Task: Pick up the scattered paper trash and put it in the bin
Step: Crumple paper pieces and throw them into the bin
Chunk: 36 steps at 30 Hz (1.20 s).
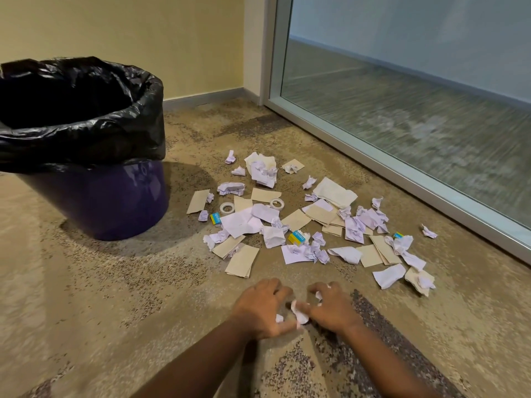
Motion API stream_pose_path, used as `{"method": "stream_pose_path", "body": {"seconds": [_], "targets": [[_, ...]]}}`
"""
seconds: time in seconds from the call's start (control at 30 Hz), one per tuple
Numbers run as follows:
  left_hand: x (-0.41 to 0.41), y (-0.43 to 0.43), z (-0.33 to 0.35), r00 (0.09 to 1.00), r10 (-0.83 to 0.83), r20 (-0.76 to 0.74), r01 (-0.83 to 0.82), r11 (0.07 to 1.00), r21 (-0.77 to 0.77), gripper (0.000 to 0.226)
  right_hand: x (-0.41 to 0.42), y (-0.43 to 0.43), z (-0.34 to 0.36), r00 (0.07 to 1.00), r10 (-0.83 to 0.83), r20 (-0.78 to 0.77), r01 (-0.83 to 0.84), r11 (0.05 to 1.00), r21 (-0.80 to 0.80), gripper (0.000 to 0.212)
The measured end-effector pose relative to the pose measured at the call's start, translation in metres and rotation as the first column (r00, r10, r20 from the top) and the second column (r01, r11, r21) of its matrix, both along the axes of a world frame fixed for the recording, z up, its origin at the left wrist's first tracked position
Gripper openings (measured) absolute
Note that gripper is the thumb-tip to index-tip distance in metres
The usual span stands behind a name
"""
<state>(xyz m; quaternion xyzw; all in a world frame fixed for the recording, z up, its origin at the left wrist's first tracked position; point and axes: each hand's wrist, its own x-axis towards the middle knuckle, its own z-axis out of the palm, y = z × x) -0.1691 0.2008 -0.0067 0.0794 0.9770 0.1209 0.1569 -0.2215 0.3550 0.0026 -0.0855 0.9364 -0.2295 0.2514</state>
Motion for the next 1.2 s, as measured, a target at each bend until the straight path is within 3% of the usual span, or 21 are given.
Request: {"method": "stream_pose_path", "body": {"seconds": [0.13, 0.33, 0.43, 0.53, 0.57, 0.67, 0.87, 1.0, 1.2], "targets": [[0.007, -0.007, -0.003, 0.995, -0.102, 0.020, 0.103, 0.991, -0.089, 0.057, 0.016, -0.010, -0.006, 0.995, 0.101, -0.027, -0.100, 0.995, 0.006, 0.051], [0.025, -0.011, -0.019, 0.976, 0.070, -0.205, -0.079, 0.996, -0.036, 0.024, 0.022, -0.020, -0.011, 0.986, 0.158, -0.052, -0.158, 0.987, -0.003, 0.035], [0.033, -0.014, -0.037, 0.950, 0.151, -0.272, -0.182, 0.979, -0.094, 0.041, 0.019, -0.021, -0.009, 0.989, 0.144, -0.040, -0.147, 0.987, -0.060, 0.035], [0.038, -0.010, -0.042, 0.941, 0.257, -0.222, -0.279, 0.957, -0.075, 0.074, 0.016, -0.020, -0.006, 0.997, 0.065, -0.029, -0.070, 0.978, -0.198, 0.046], [0.037, -0.009, -0.038, 0.931, 0.296, -0.212, -0.314, 0.948, -0.057, 0.075, 0.015, -0.019, -0.005, 0.999, 0.030, -0.017, -0.033, 0.969, -0.246, 0.044], [0.033, -0.009, -0.027, 0.899, 0.402, -0.175, -0.411, 0.911, -0.018, 0.051, 0.015, -0.018, -0.003, 0.997, -0.060, 0.050, 0.073, 0.943, -0.326, 0.039], [0.021, -0.024, -0.023, 0.861, 0.478, -0.176, -0.488, 0.873, -0.015, 0.051, 0.004, -0.024, 0.010, 0.977, -0.159, 0.142, 0.205, 0.887, -0.414, 0.026], [0.007, -0.039, 0.008, 0.826, 0.504, -0.254, -0.508, 0.860, 0.055, 0.053, -0.006, -0.035, 0.026, 0.963, -0.204, 0.174, 0.264, 0.832, -0.487, 0.029], [-0.022, -0.071, 0.124, 0.754, 0.414, -0.509, -0.364, 0.909, 0.200, 0.061, -0.026, -0.073, 0.083, 0.960, -0.218, 0.174, 0.278, 0.767, -0.578, 0.026]]}}
